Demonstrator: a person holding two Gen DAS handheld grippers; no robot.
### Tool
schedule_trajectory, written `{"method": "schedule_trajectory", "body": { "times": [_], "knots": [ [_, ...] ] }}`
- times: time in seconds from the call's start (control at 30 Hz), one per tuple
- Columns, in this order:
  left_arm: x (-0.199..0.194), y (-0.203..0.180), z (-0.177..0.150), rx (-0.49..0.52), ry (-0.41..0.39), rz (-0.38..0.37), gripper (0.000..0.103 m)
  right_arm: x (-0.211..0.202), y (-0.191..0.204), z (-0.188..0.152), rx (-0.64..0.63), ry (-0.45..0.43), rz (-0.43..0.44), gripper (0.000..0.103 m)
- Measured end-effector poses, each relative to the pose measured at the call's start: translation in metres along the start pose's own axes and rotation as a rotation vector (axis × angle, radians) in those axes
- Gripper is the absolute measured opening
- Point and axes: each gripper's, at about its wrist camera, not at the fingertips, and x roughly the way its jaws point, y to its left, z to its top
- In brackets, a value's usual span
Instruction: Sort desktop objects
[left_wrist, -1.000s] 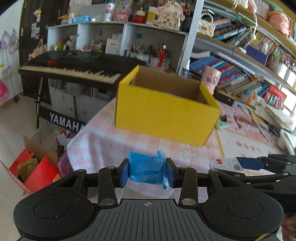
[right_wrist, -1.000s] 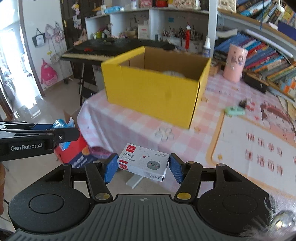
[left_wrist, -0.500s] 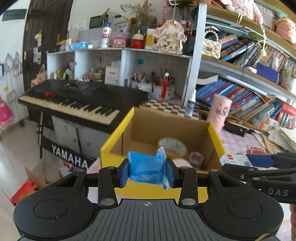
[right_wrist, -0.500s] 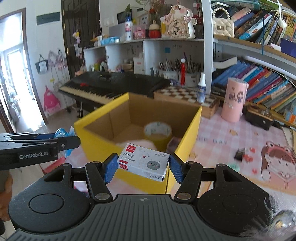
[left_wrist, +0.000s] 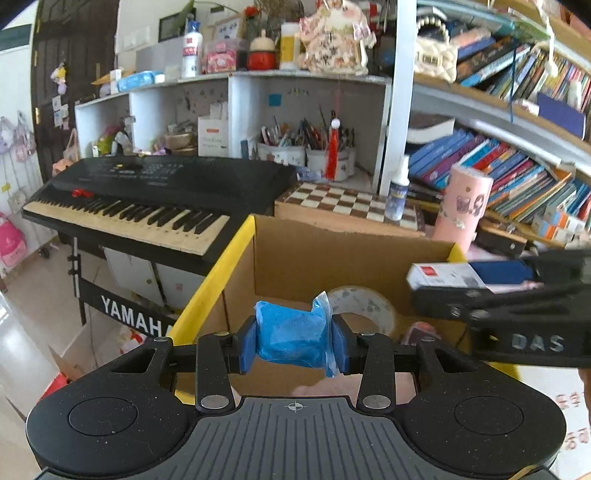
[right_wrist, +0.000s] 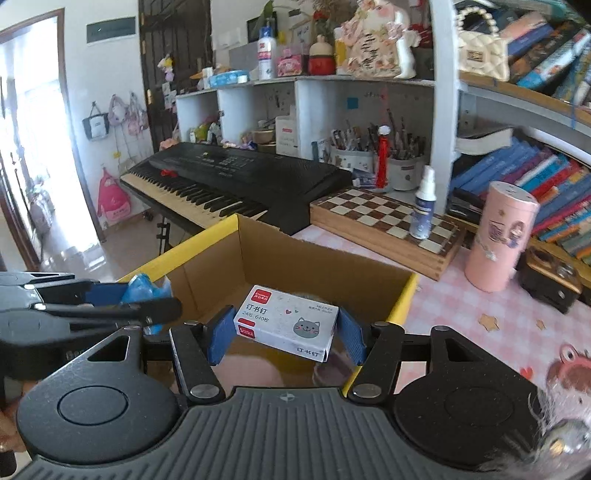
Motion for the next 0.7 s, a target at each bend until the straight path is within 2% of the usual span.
{"method": "schedule_trajectory", "body": {
  "times": [0.17,0.33,0.5,0.67,0.7],
  "knots": [
    [0.033,0.004,0.002,0.028,0.103,0.02,0.039,0.047,0.001,0.017,-0.084,0.081,0.022,0.057],
    [0.058,0.002,-0.002,0.087,0.223,0.004,0.039,0.089,0.006,0.023,-0.214,0.198,0.034,0.057],
    [0.063,-0.001,-0.002,0.125,0.25,0.003,0.041,0.115,0.011,0.022,-0.291,0.32,0.064,0.057],
    [0.061,0.001,-0.002,0.119,0.24,-0.012,0.043,0.123,0.007,0.019,-0.268,0.364,0.059,0.057],
    [0.06,0.001,-0.002,0.116,0.235,-0.014,0.048,0.123,0.007,0.019,-0.268,0.363,0.06,0.057]
  ]
}}
